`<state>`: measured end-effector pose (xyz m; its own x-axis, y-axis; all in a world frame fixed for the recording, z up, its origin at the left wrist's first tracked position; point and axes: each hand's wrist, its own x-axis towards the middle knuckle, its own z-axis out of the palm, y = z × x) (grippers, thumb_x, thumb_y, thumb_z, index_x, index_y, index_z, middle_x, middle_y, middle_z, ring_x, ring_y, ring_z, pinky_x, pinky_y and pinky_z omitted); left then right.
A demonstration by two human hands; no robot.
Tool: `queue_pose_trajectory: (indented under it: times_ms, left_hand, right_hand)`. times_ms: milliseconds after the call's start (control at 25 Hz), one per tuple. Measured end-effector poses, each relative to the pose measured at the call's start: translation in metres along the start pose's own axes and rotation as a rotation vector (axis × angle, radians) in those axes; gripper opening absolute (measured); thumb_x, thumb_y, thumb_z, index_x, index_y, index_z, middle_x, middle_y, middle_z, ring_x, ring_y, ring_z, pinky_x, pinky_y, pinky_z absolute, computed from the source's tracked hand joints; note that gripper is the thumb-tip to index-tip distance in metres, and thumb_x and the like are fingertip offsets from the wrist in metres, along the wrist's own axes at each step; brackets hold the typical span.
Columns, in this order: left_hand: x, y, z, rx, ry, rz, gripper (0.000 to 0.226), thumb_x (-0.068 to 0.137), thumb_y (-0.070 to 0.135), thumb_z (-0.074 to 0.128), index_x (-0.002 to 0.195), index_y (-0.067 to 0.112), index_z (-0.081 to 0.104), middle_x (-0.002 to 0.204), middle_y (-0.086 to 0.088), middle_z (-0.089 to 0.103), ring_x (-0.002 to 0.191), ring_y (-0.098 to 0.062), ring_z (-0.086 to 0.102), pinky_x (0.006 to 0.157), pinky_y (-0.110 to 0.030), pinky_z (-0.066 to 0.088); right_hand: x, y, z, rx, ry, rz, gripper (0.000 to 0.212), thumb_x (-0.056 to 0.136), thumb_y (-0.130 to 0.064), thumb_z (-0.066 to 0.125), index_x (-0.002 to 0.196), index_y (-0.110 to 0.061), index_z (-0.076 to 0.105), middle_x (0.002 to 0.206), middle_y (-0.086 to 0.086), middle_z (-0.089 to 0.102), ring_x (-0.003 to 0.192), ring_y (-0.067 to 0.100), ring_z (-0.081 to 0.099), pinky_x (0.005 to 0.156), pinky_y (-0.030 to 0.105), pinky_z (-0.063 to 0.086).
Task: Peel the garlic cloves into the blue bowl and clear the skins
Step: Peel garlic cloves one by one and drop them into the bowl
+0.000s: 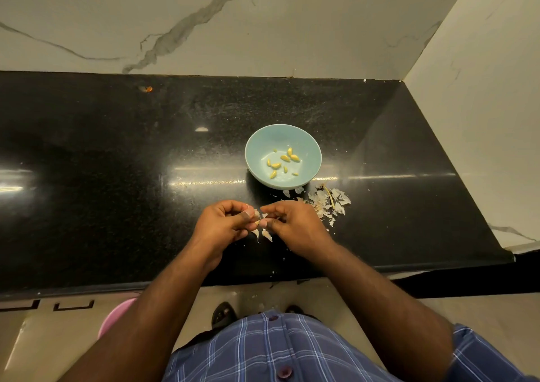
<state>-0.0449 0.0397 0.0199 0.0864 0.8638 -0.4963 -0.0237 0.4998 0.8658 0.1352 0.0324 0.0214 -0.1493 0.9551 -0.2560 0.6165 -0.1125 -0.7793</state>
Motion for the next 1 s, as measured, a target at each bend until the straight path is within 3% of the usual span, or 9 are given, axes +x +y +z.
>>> queue_pose_trajectory:
  times_ms: [240,360,520,680,840,1000]
  left_hand:
    - [-0.004,0.003,0.013,-0.073,-0.05,0.034,0.006,0.091,0.008,0.071,0.096,0.004,0.071,0.077,-0.007,0.074,0.064,-0.008,0.064,0.059,-0.021,0.048]
    - [-0.005,0.005,0.02,-0.063,-0.082,0.107,0.006,0.092,0.005,0.068,0.097,0.002,0.069,0.071,-0.004,0.069,0.058,-0.007,0.06,0.056,-0.021,0.047]
    - [-0.007,0.006,0.032,-0.06,-0.122,0.209,0.006,0.092,0.003,0.066,0.098,0.001,0.068,0.071,-0.001,0.069,0.063,-0.008,0.061,0.058,-0.02,0.049]
    - [-0.005,0.006,0.043,-0.064,-0.14,0.22,0.01,0.094,0.003,0.065,0.103,0.0,0.069,0.077,-0.005,0.072,0.067,-0.01,0.064,0.061,-0.021,0.052]
    - [-0.002,0.005,0.056,-0.036,-0.11,0.198,0.011,0.092,0.002,0.068,0.102,0.0,0.071,0.08,-0.009,0.073,0.07,-0.014,0.066,0.063,-0.023,0.052]
    - [0.0,0.003,0.067,-0.016,-0.11,0.161,0.011,0.089,0.003,0.073,0.098,0.008,0.073,0.08,-0.006,0.075,0.073,-0.016,0.068,0.062,-0.024,0.052]
  right_hand:
    - [-0.004,-0.005,-0.004,0.204,0.147,-0.031,0.01,0.089,-0.02,0.077,0.097,-0.016,0.079,0.086,-0.006,0.078,0.082,0.007,0.072,0.083,0.035,0.06]
    - [-0.008,-0.005,-0.01,0.278,0.153,-0.012,0.006,0.088,-0.019,0.078,0.091,-0.015,0.079,0.078,-0.003,0.076,0.076,0.013,0.072,0.077,0.038,0.061]
    - [-0.015,-0.003,-0.025,0.404,0.167,0.015,0.012,0.091,-0.016,0.074,0.079,-0.017,0.076,0.065,0.0,0.069,0.061,0.009,0.061,0.062,0.029,0.052]
    - [-0.021,0.002,-0.034,0.541,0.141,0.039,0.01,0.094,-0.01,0.07,0.088,-0.013,0.077,0.069,0.001,0.073,0.063,0.008,0.064,0.059,0.023,0.052]
    - [-0.026,0.012,-0.043,0.721,0.164,0.097,0.005,0.09,-0.007,0.073,0.093,-0.004,0.076,0.08,0.013,0.075,0.073,0.02,0.072,0.065,0.027,0.058]
    - [-0.03,0.023,-0.052,0.673,0.176,0.074,0.012,0.086,-0.001,0.076,0.098,-0.002,0.075,0.084,0.011,0.076,0.074,0.017,0.071,0.068,0.029,0.058]
